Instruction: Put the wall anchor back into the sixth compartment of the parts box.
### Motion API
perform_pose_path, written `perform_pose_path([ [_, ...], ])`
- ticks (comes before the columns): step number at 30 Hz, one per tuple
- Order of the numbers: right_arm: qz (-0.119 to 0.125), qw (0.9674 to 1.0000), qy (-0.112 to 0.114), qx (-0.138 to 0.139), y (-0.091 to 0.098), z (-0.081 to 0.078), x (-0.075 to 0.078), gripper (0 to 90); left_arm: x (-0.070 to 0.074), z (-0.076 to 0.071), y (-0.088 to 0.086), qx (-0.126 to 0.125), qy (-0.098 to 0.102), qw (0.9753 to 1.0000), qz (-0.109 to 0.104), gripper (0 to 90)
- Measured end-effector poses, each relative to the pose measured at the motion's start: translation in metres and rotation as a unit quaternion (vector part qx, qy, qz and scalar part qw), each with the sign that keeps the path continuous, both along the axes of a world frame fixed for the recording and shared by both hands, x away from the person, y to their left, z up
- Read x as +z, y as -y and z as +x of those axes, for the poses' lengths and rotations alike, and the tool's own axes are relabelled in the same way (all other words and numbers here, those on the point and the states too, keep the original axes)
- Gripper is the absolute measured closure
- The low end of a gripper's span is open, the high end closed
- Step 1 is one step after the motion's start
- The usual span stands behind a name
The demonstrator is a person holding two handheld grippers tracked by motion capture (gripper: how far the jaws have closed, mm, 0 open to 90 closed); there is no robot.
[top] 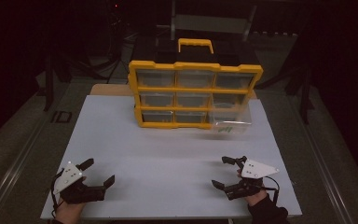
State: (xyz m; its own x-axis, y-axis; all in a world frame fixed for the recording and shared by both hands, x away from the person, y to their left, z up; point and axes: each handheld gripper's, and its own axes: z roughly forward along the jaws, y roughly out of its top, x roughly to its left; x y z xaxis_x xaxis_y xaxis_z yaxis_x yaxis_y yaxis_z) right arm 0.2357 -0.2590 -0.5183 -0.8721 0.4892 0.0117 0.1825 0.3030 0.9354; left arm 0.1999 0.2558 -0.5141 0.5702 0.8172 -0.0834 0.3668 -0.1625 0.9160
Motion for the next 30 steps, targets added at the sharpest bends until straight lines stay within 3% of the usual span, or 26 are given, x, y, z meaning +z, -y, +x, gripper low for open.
perform_pose_path([
  [3, 0.001, 1.0, -0.001, 0.001, 0.0, 0.0001, -0.0002, 10.8, -0.001, -0.0005, -0.0001, 0.003, 0.002, 1.0, 0.003, 0.0],
  [9, -0.001, 1.0, 0.001, 0.001, 0.0009, 0.0002, -0.0007, 10.8, -0.0031, 0.0012, -0.0023, 0.005, 0.004, 0.9998, -0.018, 0.0],
  [19, -0.002, 1.0, 0.001, 0.002, 0.0011, -0.0006, -0.0005, 10.8, -0.0027, 0.0001, -0.0003, 0.003, 0.015, 0.9998, -0.01, 0.0],
  [30, -0.001, 1.0, 0.001, -0.003, 0.0021, -0.0019, -0.0004, 10.8, -0.0027, 0.0034, 0.0002, -0.006, 0.016, 0.9996, -0.021, 0.0],
])
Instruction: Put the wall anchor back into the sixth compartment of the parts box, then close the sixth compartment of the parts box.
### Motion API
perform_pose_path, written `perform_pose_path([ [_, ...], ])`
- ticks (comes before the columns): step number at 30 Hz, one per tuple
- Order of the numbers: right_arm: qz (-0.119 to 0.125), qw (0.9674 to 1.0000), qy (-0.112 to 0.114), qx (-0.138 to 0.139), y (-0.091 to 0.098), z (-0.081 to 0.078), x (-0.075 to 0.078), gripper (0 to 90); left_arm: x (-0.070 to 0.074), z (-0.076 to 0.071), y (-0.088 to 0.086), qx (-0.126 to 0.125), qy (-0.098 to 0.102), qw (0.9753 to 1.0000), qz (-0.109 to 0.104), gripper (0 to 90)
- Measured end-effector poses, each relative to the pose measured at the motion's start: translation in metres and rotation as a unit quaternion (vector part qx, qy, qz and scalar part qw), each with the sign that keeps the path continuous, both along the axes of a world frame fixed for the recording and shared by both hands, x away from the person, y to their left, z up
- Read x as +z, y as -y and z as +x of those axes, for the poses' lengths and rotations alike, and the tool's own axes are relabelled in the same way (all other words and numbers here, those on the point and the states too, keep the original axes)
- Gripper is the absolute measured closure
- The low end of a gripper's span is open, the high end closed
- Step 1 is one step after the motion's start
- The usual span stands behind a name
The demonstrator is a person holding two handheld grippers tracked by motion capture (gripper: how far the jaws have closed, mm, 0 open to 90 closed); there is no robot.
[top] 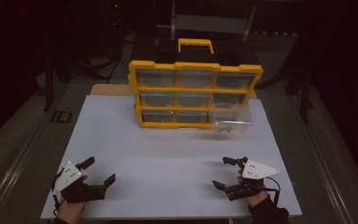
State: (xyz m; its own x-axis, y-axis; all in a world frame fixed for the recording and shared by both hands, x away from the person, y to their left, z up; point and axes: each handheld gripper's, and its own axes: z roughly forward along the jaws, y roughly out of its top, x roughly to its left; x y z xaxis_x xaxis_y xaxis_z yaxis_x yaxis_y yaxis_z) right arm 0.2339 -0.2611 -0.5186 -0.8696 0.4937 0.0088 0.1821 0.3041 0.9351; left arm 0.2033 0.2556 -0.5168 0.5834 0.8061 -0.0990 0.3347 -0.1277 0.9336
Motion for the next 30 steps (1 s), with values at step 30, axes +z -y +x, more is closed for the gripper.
perform_pose_path([
  [30, 0.026, 0.9979, 0.046, -0.037, 0.001, -0.028, 0.058, 9.1, 0.0, 0.002, 0.001, -0.008, 0.001, 0.9997, -0.021, 0.0],
])
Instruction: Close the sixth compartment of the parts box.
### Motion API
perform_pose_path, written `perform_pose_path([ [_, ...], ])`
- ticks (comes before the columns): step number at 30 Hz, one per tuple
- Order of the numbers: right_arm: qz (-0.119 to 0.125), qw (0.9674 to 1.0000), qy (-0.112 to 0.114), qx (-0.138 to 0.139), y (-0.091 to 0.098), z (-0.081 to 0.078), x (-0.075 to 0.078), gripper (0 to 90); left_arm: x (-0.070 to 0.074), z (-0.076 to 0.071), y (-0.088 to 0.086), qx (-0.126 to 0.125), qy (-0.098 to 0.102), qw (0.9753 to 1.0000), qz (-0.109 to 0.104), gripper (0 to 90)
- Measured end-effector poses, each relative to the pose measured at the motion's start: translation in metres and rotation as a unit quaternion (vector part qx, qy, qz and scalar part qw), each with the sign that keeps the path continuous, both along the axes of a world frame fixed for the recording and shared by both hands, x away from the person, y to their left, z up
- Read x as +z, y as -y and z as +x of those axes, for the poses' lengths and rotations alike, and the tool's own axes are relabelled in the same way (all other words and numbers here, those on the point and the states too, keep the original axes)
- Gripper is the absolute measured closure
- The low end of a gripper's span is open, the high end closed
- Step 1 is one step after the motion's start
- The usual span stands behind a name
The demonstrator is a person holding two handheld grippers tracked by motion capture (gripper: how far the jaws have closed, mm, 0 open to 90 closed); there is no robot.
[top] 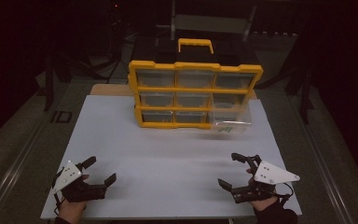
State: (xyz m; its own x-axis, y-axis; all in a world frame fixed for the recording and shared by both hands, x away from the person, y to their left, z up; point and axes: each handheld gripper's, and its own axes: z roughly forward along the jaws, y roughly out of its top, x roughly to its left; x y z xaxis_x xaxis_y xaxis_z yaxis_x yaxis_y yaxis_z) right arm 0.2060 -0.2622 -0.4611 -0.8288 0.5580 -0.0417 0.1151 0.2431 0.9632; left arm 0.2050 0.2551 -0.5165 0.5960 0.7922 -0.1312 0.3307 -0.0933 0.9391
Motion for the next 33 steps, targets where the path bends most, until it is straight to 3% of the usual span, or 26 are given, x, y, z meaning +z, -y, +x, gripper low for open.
perform_pose_path([
  [11, 0.004, 0.998, 0.041, -0.048, -0.002, -0.01, 0.046, 9.2, 0.001, 0.0, 0.0, -0.003, 0.002, 1.0, -0.002, 0.0],
  [16, 0.013, 0.996, 0.046, -0.075, -0.002, -0.006, 0.068, 9.8, 0.001, 0.0, 0.0, -0.003, 0.003, 1.0, -0.005, 0.0],
  [20, 0.014, 0.9958, 0.048, -0.077, -0.004, -0.003, 0.078, 11.8, 0.001, -0.001, 0.0, -0.003, 0.004, 1.0, -0.005, 0.0],
  [24, 0.009, 0.9953, 0.05, -0.082, -0.008, -0.002, 0.079, 13.2, 0.001, -0.001, -0.001, -0.003, 0.004, 1.0, -0.006, 0.0],
  [33, -0.006, 0.9912, 0.041, -0.125, -0.017, 0.009, 0.054, 22.9, 0.001, -0.001, 0.0, -0.005, 0.005, 1.0, -0.005, 0.0],
])
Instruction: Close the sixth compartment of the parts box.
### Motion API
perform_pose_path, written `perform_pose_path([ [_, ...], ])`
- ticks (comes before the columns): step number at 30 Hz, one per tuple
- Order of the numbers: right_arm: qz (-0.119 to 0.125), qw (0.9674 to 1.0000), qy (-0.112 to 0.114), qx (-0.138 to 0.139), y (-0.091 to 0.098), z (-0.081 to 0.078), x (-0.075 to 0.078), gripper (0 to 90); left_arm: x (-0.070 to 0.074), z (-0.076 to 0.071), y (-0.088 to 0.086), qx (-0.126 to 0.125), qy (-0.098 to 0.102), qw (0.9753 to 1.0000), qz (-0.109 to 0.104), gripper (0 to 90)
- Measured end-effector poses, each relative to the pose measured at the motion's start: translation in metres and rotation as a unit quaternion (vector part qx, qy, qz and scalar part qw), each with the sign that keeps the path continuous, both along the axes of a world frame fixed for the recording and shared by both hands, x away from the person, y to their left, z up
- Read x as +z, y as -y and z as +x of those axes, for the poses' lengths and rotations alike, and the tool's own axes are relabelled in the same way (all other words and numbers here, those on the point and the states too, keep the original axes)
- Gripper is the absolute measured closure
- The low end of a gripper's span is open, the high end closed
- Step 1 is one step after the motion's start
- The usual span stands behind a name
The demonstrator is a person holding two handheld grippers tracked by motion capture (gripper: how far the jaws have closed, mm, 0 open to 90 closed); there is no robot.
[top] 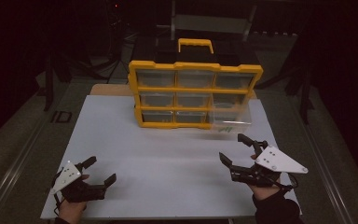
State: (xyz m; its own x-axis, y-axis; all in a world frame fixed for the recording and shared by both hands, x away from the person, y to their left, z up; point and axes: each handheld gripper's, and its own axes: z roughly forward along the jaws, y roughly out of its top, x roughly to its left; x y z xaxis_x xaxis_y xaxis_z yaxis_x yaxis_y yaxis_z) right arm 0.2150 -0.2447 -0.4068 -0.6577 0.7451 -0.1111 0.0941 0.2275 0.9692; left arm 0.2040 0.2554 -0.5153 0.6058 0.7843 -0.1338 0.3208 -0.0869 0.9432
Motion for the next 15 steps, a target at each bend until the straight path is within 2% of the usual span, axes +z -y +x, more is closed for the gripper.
perform_pose_path([
  [8, -0.011, 0.9989, -0.017, -0.043, 0.0, 0.013, -0.021, 31.8, 0.0, 0.0, 0.0, -0.002, 0.0, 1.0, 0.0, 0.0],
  [15, -0.025, 0.9974, -0.033, -0.059, 0.003, 0.025, -0.04, 44.7, 0.0, 0.0, 0.0, -0.004, 0.001, 1.0, 0.0, 0.0],
])
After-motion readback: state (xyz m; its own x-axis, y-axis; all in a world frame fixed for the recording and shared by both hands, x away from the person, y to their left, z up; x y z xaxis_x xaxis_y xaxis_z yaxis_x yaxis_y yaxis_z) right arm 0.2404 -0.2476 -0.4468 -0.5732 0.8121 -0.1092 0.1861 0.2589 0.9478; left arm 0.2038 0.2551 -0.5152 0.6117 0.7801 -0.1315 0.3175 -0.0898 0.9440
